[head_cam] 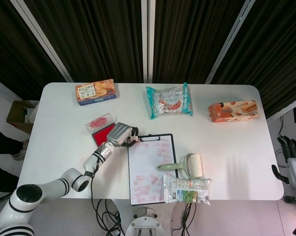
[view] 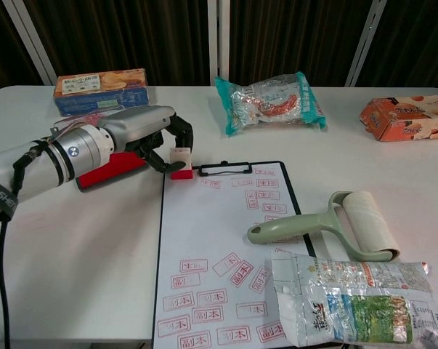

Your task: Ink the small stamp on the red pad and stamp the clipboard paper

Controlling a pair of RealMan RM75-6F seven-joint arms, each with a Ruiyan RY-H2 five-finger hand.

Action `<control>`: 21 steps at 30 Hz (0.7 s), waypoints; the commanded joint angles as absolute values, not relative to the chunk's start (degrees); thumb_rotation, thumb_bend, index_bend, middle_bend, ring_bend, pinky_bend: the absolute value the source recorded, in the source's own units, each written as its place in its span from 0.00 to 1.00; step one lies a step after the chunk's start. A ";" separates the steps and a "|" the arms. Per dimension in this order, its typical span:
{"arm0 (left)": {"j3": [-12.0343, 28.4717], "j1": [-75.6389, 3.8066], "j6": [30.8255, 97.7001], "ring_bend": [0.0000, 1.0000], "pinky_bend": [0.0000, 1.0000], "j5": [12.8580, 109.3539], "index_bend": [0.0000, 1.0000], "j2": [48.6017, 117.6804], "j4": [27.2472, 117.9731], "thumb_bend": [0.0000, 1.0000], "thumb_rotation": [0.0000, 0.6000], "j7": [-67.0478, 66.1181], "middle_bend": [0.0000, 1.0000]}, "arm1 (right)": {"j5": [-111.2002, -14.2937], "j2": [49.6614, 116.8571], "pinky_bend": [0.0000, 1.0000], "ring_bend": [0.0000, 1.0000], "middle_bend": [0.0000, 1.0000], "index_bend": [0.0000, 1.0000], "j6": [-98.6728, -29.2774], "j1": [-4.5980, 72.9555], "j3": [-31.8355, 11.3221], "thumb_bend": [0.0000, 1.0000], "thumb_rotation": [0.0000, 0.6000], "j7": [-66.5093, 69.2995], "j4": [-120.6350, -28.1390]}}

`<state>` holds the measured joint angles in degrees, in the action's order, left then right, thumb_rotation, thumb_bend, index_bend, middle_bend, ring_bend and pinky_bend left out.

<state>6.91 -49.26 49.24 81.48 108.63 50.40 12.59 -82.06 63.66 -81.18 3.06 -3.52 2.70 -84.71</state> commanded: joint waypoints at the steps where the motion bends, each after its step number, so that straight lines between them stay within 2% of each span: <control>1: 6.74 -49.18 49.26 1.00 1.00 81.59 0.66 108.91 50.00 0.46 1.00 12.87 0.68 | -82.05 63.64 0.00 0.00 0.00 0.00 -81.16 3.04 -3.49 0.27 1.00 2.71 -84.68; 21: 5.98 -49.00 50.13 1.00 1.00 82.70 0.68 110.49 46.89 0.46 1.00 13.92 0.70 | -82.07 63.62 0.00 0.00 0.00 0.00 -80.98 3.10 -3.39 0.27 1.00 1.99 -85.01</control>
